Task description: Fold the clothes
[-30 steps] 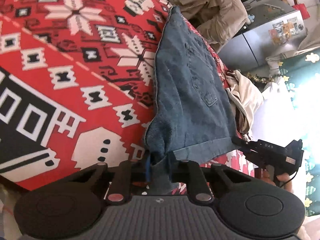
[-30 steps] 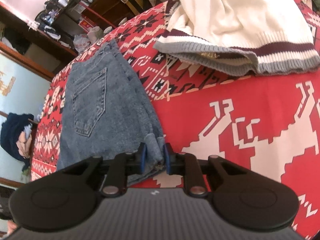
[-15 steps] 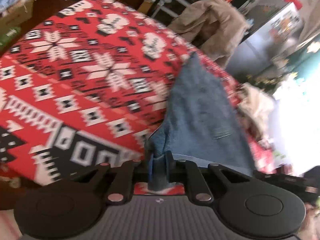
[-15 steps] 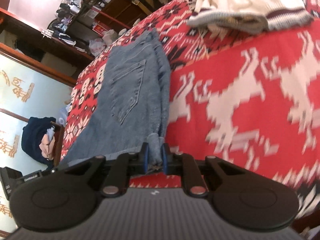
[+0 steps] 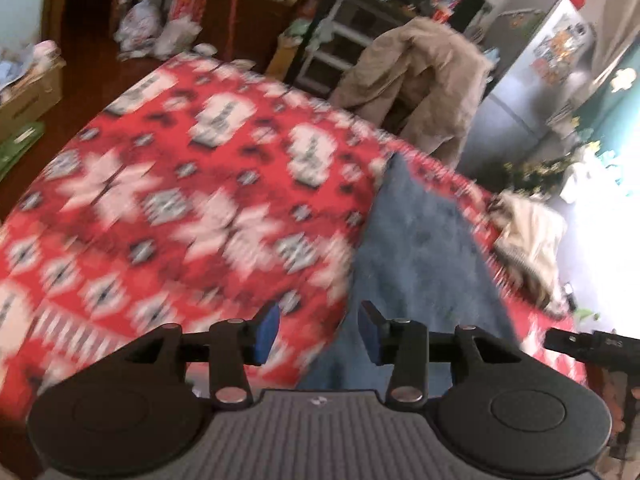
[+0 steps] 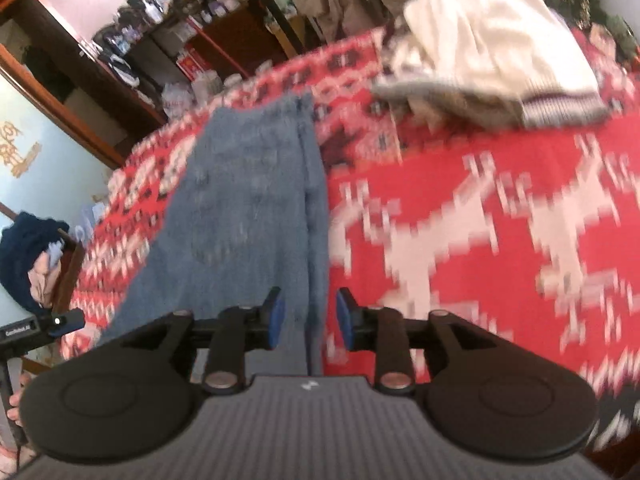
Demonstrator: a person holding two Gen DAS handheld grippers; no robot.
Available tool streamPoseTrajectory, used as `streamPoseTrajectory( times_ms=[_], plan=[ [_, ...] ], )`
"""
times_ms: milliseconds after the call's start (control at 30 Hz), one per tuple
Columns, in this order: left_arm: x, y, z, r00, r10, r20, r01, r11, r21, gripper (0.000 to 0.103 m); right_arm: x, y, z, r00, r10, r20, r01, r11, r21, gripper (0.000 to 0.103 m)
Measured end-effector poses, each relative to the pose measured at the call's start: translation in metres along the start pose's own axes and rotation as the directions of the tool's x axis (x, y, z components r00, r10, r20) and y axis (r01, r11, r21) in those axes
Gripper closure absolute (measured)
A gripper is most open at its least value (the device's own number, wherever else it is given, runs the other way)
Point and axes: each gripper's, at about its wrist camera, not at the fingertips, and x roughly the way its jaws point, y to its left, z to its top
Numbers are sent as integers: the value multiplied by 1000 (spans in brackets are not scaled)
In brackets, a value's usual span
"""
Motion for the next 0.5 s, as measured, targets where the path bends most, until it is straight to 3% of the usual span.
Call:
streamPoseTrajectory(
  times_ms=[100, 233, 333, 433, 500],
  plan=[
    [31, -15, 34, 999, -36, 9, 36, 999, 25, 58, 17, 6, 42, 999, 9, 49, -7, 1000, -30, 56],
    [84, -30, 76, 997, -71, -19, 72, 997, 26, 65, 57, 15, 99, 996, 24, 86, -21, 999, -44, 55],
    [122, -40, 101, 996, -78, -37, 80, 996, 47, 74, 94, 15, 135, 998, 24, 63, -22, 999, -26, 55],
    [153, -52, 117, 997, -61, -48, 64, 995, 76, 75, 130, 5, 161, 998, 64, 15, -64, 998, 18, 56],
    [169, -56, 123, 996, -68, -58, 72, 995, 70, 75, 150, -3, 172, 996, 86, -8, -86, 995, 52, 73]
  ],
)
